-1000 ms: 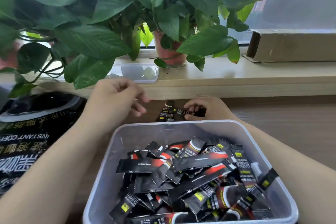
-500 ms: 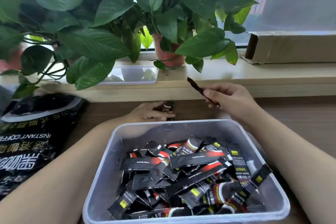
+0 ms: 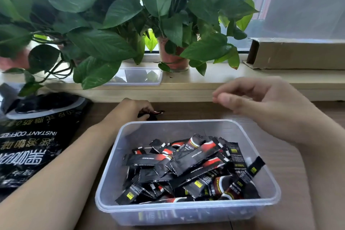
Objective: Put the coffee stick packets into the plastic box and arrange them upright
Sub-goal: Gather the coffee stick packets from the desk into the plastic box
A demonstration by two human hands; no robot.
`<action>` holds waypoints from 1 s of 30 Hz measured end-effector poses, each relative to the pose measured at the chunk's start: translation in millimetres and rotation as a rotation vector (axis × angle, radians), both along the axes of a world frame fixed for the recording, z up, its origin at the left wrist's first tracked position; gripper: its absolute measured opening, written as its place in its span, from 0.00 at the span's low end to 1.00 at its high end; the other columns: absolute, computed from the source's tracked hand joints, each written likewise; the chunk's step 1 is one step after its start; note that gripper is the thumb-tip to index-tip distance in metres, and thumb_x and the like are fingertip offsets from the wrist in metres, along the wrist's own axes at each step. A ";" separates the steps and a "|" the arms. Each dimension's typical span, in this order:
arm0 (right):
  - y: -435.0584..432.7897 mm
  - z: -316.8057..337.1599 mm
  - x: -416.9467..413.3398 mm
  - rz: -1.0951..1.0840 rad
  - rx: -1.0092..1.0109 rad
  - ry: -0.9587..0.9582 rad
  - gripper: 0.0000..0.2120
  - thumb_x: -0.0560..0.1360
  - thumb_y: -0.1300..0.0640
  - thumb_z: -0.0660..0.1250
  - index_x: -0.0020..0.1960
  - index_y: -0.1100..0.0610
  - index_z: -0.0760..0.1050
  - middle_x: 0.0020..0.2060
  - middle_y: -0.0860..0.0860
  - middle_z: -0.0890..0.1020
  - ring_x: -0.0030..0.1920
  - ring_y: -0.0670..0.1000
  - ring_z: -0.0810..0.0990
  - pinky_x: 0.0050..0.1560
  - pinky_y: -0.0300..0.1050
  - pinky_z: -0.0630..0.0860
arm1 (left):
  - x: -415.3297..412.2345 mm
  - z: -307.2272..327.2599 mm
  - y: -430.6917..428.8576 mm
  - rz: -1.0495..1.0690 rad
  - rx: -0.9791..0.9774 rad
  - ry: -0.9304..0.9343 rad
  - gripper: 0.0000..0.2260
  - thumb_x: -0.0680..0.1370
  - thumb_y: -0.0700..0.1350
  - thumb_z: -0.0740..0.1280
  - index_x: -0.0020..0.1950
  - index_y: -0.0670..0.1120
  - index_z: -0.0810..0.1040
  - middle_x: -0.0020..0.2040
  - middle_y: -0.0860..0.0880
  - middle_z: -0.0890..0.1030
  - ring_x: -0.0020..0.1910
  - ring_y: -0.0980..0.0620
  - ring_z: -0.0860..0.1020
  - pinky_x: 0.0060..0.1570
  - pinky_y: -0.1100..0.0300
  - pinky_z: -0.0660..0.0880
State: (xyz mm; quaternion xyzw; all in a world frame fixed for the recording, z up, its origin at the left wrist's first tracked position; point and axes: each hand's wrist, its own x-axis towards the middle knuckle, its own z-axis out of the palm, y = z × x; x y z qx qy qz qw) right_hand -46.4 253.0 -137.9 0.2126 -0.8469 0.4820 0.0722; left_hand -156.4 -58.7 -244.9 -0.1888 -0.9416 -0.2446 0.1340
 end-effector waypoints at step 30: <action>-4.7 -4.1 32.4 -0.167 0.505 0.100 0.08 0.73 0.47 0.72 0.52 0.43 0.83 0.36 0.39 0.79 0.38 0.31 0.73 0.36 0.28 0.67 | 52.3 69.5 8.0 0.472 -0.037 0.216 0.06 0.74 0.46 0.74 0.48 0.45 0.87 0.33 0.49 0.79 0.36 0.48 0.75 0.32 0.62 0.66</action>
